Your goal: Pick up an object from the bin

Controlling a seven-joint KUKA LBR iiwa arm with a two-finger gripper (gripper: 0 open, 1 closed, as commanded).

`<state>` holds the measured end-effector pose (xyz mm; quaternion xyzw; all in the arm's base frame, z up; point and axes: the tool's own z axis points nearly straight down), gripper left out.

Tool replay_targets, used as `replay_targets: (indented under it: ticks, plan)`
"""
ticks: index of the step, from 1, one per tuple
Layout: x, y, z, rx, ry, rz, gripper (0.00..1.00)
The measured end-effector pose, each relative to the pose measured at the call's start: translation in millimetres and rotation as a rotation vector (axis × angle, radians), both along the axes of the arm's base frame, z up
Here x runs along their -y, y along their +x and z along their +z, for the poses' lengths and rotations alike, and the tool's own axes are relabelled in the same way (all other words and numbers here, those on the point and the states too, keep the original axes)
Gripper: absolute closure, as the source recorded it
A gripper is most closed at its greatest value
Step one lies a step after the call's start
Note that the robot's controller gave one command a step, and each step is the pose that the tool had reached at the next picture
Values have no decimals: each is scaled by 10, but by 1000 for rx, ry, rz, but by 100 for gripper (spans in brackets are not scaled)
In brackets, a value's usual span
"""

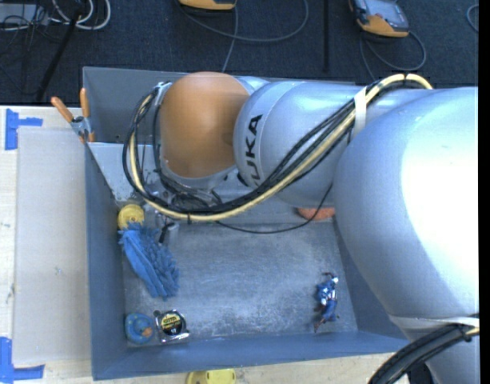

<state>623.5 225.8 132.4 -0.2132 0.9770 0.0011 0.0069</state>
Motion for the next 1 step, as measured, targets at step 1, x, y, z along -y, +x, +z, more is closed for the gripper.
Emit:
replay_targets:
  ticks: [1]
  plan:
    - [128,-242,1875,-13,-4,-45,100]
